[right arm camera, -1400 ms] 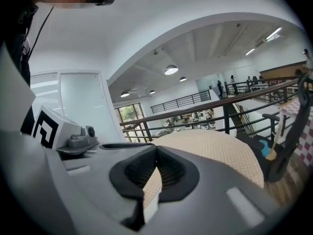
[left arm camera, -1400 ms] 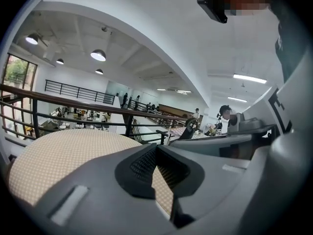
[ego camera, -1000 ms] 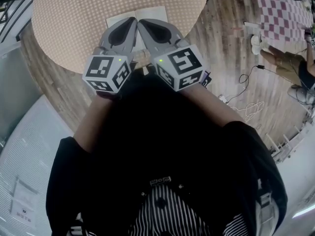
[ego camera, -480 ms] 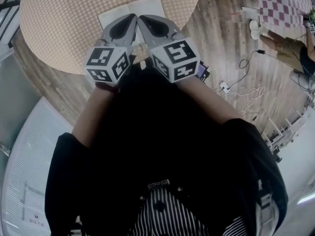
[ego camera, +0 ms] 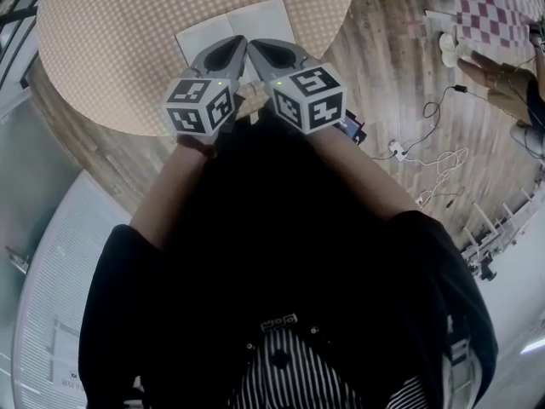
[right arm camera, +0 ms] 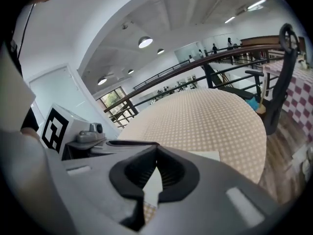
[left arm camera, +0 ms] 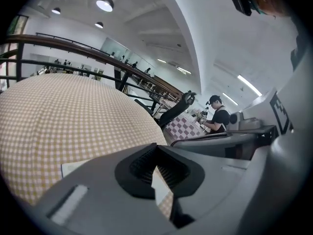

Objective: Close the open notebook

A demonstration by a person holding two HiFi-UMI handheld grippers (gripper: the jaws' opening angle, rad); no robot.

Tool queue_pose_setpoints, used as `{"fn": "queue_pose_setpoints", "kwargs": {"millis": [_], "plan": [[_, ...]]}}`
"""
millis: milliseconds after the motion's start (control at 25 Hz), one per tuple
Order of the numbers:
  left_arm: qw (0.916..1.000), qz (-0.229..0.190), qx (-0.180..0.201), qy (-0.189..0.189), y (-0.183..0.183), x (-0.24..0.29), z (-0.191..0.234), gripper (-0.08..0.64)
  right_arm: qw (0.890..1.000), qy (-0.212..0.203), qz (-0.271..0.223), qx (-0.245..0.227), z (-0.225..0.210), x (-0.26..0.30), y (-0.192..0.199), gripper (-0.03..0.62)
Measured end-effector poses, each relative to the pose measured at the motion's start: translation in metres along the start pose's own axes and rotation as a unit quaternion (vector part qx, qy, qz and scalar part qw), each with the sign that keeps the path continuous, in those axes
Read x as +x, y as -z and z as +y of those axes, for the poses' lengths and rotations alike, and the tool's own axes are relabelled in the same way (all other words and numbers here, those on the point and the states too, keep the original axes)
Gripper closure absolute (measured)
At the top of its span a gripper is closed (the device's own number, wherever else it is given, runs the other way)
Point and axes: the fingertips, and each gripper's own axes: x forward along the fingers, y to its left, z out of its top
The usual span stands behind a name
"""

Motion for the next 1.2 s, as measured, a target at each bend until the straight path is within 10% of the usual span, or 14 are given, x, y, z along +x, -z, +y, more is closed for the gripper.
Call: {"fn": "queue_pose_setpoints", "kwargs": {"millis": [520,760,1200], "plan": [[0.9965,0.069,0.042,0.022,0.044,0.035,0.005,0.560,0.999,0.014,0.037,-0.006,-0.044,0.020,0.036,0.589],[0.9950,0.091,0.033,0.023,0.059,0.037,0.018,0.560,0.991,0.029,0.123,0.035,-0.094,0.054,0.096,0.415],[0.9844,0.147,0.095,0.014,0.091,0.056,0.041,0.560,0.979,0.082,0.178,0.050,-0.151,0.069,0.145,0.324]]}}
